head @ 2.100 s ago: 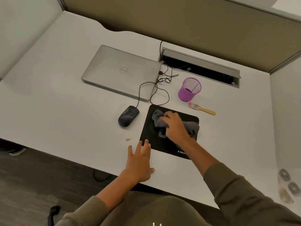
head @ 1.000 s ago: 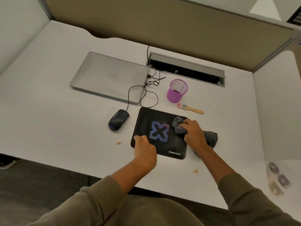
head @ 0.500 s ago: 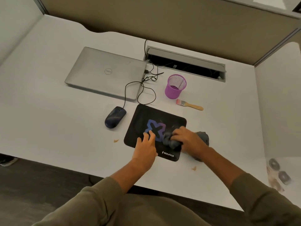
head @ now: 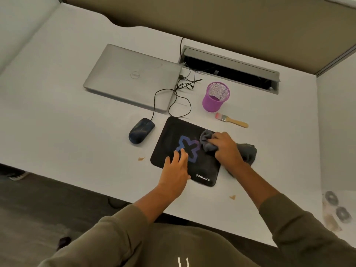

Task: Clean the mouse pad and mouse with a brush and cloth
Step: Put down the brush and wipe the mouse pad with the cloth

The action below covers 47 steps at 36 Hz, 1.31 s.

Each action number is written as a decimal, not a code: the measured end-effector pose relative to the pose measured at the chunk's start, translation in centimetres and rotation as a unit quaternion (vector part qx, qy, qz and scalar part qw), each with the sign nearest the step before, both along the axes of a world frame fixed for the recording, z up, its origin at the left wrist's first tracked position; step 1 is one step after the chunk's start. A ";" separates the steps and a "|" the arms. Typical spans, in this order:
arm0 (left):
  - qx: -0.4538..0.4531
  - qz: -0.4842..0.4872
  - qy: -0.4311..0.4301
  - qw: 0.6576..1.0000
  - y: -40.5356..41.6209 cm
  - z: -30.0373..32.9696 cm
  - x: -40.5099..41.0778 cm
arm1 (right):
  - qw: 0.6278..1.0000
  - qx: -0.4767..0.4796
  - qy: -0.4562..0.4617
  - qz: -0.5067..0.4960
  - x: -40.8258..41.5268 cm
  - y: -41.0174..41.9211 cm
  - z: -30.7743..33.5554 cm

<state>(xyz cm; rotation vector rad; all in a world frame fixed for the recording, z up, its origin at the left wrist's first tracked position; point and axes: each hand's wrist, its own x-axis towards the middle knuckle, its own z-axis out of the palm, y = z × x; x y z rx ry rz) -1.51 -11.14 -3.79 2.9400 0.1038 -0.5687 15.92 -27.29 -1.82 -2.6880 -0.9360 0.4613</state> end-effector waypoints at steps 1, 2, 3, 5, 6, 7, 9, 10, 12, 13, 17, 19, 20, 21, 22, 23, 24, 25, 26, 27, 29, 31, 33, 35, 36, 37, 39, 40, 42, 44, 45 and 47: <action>-0.001 0.001 -0.001 1.000 0.0 0.0 0.0 | 0.998 -0.001 0.008 0.061 -1.6 -0.1 0.0; 0.003 0.001 -0.003 1.000 0.0 0.0 0.0 | 0.993 0.007 0.020 0.119 -3.1 -0.5 -0.1; 0.005 0.000 -0.003 1.000 0.0 0.1 0.0 | 0.987 0.014 0.036 0.158 -4.0 -1.1 0.1; -0.001 0.000 0.001 1.000 -0.1 0.0 0.0 | 0.981 0.025 0.040 0.186 -3.3 -1.9 0.6; -0.002 0.002 0.000 1.000 -0.1 0.0 0.0 | 0.985 0.016 0.029 0.169 -2.1 -1.8 0.7; -0.002 0.003 0.001 1.000 -0.1 0.0 0.0 | 0.992 0.011 0.019 0.126 -0.8 -1.6 0.8; 0.001 0.001 0.003 1.000 -0.1 0.0 0.1 | 1.000 0.016 -0.006 0.016 0.8 -0.7 0.8; 0.005 0.001 0.003 1.000 -0.1 -0.1 0.1 | 1.000 0.007 -0.007 -0.012 0.6 -0.3 0.6; 0.006 0.001 0.009 1.000 -0.2 0.0 0.1 | 0.999 -0.014 0.002 0.046 -1.6 0.2 0.5; 0.008 -0.001 0.009 1.000 -0.2 0.0 0.1 | 0.995 -0.010 0.011 0.101 -2.9 0.0 0.5; 0.002 0.000 0.008 1.000 -0.2 -0.3 0.2 | 0.994 0.002 0.018 0.107 -1.1 -1.4 1.3; 0.007 -0.005 0.007 1.000 -0.1 -0.4 0.2 | 1.000 0.012 0.010 -0.025 0.9 -0.9 1.2; 0.010 -0.004 0.005 1.000 -0.1 -0.4 0.2 | 0.998 0.016 0.007 -0.066 1.0 -0.5 1.1; 0.010 -0.003 0.004 1.000 -0.1 -0.4 0.1 | 0.998 0.008 0.007 -0.062 0.2 -0.1 1.1; 0.009 -0.004 0.005 1.000 -0.1 -0.3 0.1 | 0.999 -0.001 0.016 -0.028 -1.1 0.1 1.0; 0.009 -0.006 0.006 1.000 -0.2 -0.3 0.1 | 0.999 -0.006 0.026 0.029 -2.6 -0.1 1.0; 0.012 -0.009 0.005 1.000 -0.1 -0.3 0.1 | 0.995 0.001 0.041 0.092 -4.1 -0.8 1.0; 0.015 -0.011 0.004 1.000 -0.1 -0.3 0.1 | 0.988 0.007 0.061 0.140 -4.9 -1.6 1.3; 0.012 -0.011 0.004 1.000 -0.2 -0.4 0.1 | 0.982 0.008 0.071 0.175 -4.6 -2.3 1.6; 0.008 -0.011 0.005 1.000 -0.2 -0.4 0.1 | 0.979 0.005 0.064 0.195 -3.6 -2.7 1.9; 0.007 -0.008 0.002 1.000 -0.2 -0.5 0.2 | 0.987 0.008 0.052 0.152 -1.2 -2.9 2.0; 0.010 -0.010 0.002 1.000 -0.2 -0.5 0.3 | 0.998 0.023 0.032 0.051 -0.4 -2.2 1.8; 0.014 -0.012 -0.001 1.000 -0.2 -0.6 0.2 | 0.997 0.008 0.022 0.068 -2.3 -1.4 1.5; 0.019 -0.017 -0.004 1.000 -0.1 -0.7 0.1 | 0.981 0.012 0.052 0.185 -5.2 -1.9 1.3; 0.019 -0.019 -0.005 1.000 -0.1 -0.8 0.0 | 0.969 0.008 0.068 0.237 -5.9 -2.4 1.6; 0.018 -0.019 -0.006 1.000 -0.1 -0.8 0.0 | 0.961 -0.003 0.070 0.268 -5.5 -2.8 1.9; 0.017 -0.016 -0.008 1.000 -0.2 -0.9 0.1 | 0.967 -0.012 0.038 0.252 -3.1 -2.9 2.2; 0.018 -0.015 -0.008 1.000 -0.2 -0.8 0.2 | 0.978 -0.007 0.025 0.208 -1.9 -2.7 2.1; 0.018 -0.012 -0.008 1.000 -0.2 -0.8 0.2 | 0.992 -0.006 0.008 0.128 -1.1 -2.0 1.9; 0.021 -0.014 -0.009 1.000 -0.2 -0.8 0.1 | 0.985 -0.016 0.016 0.172 -3.0 -1.5 1.7; 0.029 -0.021 -0.008 0.999 -0.1 -0.7 0.1 | 0.974 -0.013 0.031 0.225 -4.3 -1.7 1.7; 0.041 -0.030 -0.004 0.999 0.0 -0.7 0.1 | 0.947 -0.005 0.064 0.313 -5.6 -2.7 2.0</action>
